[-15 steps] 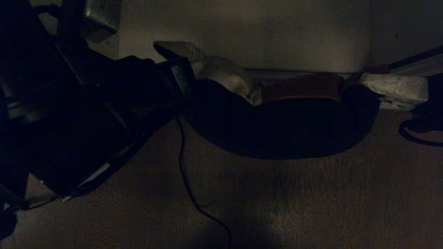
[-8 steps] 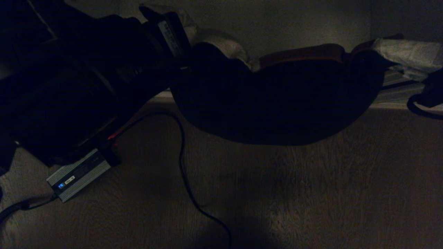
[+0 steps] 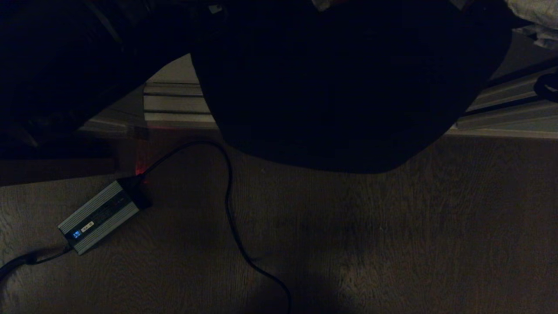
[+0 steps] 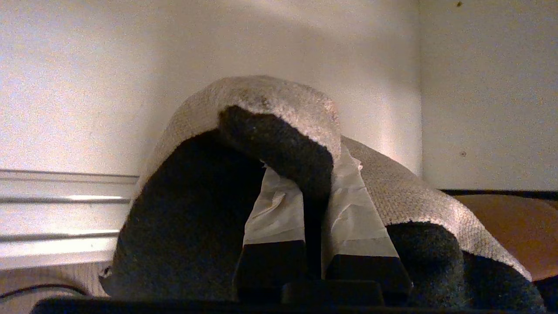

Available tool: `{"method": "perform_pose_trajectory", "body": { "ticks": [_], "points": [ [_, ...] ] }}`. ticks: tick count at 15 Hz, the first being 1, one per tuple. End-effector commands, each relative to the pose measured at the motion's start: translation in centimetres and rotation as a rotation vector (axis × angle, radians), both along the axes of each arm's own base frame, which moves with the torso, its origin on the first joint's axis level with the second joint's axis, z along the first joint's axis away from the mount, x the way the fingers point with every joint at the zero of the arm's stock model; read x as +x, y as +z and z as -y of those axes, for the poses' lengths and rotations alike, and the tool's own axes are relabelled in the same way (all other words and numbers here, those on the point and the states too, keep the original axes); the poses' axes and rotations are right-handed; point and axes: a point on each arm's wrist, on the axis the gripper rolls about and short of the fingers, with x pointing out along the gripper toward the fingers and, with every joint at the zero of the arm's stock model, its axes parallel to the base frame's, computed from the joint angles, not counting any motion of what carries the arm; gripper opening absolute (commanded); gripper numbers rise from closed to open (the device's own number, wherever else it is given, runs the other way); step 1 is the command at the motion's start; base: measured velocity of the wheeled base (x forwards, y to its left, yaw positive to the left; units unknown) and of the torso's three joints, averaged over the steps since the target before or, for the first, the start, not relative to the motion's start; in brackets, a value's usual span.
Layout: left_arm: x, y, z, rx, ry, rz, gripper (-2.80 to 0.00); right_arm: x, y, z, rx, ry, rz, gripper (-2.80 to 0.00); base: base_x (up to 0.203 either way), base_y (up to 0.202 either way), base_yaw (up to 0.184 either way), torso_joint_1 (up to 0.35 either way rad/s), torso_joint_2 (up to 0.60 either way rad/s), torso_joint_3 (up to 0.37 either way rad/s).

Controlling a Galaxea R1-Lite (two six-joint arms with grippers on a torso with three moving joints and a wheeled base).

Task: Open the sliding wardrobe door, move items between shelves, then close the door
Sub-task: Place the pillow on the lower shelf

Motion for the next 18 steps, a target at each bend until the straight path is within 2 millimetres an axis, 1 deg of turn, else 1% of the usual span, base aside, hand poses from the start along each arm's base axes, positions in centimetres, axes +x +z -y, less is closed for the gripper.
{"method": "perform_pose_trajectory", "body": {
  "ticks": [1, 5, 6, 9, 11, 13, 18],
  "points": [
    [0.0, 0.0, 0.0, -0.002, 0.003, 0.005, -2.80, 0.0, 0.1, 0.0, 0.006, -0.001, 0.006, -2.80, 0.000, 0.000, 0.000, 0.000, 0.00, 0.000],
    [-0.1, -0.3, -0.2, -0.006, 0.000, -0.002, -2.80, 0.5, -0.6, -0.1, -0.003, 0.003, -0.020, -2.80, 0.000, 0.000, 0.000, 0.000, 0.00, 0.000],
    [-0.1, -0.8, -0.1, 0.006, 0.001, -0.015, -2.80, 0.7, -1.0, -0.2, -0.006, 0.003, -0.031, -2.80, 0.000, 0.000, 0.000, 0.000, 0.00, 0.000],
    [0.0, -3.5, 0.0, 0.052, -0.006, -0.079, -2.80, 1.4, -3.3, -0.4, -0.030, 0.002, -0.103, -2.80, 0.000, 0.000, 0.000, 0.000, 0.00, 0.000],
    [0.1, -3.7, 0.1, 0.026, -0.009, -0.070, -2.80, 1.9, -4.5, -0.6, -0.041, 0.001, -0.136, -2.80, 0.000, 0.000, 0.000, 0.000, 0.00, 0.000],
    [0.1, -3.6, 0.1, 0.024, -0.008, -0.068, -2.80, 2.6, -4.9, -0.8, -0.040, 0.000, -0.140, -2.80, 0.000, 0.000, 0.000, 0.000, 0.00, 0.000],
    [0.7, -3.0, -0.6, 0.006, 0.030, -0.054, -2.80, 4.3, -4.2, -1.3, -0.031, -0.003, -0.120, -2.80, 0.000, 0.000, 0.000, 0.000, 0.00, 0.000]
  ]
}}
